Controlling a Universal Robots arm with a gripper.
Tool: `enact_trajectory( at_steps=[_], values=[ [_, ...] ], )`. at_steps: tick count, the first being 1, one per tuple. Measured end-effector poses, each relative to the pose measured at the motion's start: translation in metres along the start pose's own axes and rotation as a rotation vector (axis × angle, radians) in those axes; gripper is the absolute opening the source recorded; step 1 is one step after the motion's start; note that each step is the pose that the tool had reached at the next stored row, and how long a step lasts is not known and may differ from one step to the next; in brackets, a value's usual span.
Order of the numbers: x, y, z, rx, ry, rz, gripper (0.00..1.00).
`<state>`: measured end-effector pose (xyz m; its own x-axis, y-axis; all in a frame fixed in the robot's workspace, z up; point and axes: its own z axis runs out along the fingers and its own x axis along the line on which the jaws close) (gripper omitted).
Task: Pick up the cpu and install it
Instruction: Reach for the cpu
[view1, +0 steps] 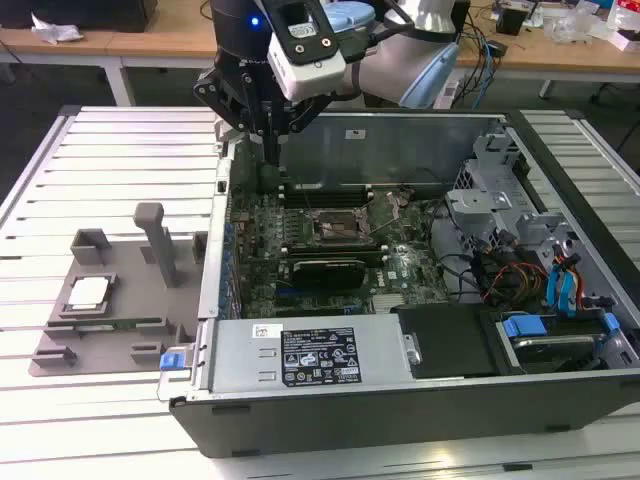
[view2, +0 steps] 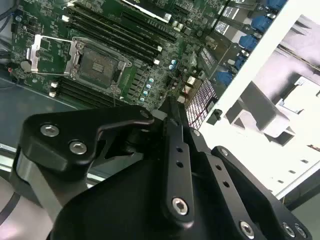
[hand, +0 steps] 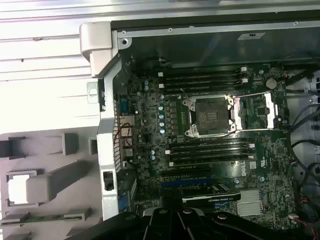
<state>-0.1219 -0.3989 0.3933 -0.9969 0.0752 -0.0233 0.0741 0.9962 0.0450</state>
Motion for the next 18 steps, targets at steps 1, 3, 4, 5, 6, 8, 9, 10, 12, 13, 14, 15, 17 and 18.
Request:
enact_trajectory(
  at_steps=[1, 3, 4, 5, 6, 8, 9, 10, 12, 13, 14, 15, 17, 18],
  values=[
    [0.0017, -0.0002, 0.0000, 0.0000, 0.0000, 0.000, 0.11],
    [0.0052, -0.0003, 0.0000, -0.0001, 0.0000, 0.000, 0.11],
    [0.0062, -0.0005, -0.0001, 0.0000, 0.0000, 0.000, 0.11],
    [0.0069, -0.0005, -0.0001, 0.0000, 0.0000, 0.000, 0.11],
    [0.0076, -0.0006, -0.0001, 0.0000, 0.0000, 0.000, 0.11],
    [0.0101, -0.0007, 0.0000, 0.0001, 0.0000, 0.000, 0.11],
    [0.0113, -0.0009, 0.0000, 0.0003, -0.0001, 0.000, 0.11],
    [0.0121, -0.0009, 0.0000, 0.0003, 0.0000, 0.000, 0.11],
    [0.0174, -0.0013, -0.0001, 0.0002, 0.0000, 0.000, 0.11],
    [0.0210, -0.0016, -0.0001, 0.0003, 0.0000, 0.000, 0.11],
    [0.0245, -0.0018, -0.0002, 0.0003, 0.0000, 0.000, 0.11],
    [0.0262, -0.0020, -0.0002, 0.0002, 0.0000, 0.000, 0.11],
    [0.0307, -0.0023, -0.0003, 0.0003, 0.0000, 0.000, 0.11],
    [0.0350, -0.0026, -0.0004, 0.0003, 0.0000, 0.000, 0.11]
  ],
)
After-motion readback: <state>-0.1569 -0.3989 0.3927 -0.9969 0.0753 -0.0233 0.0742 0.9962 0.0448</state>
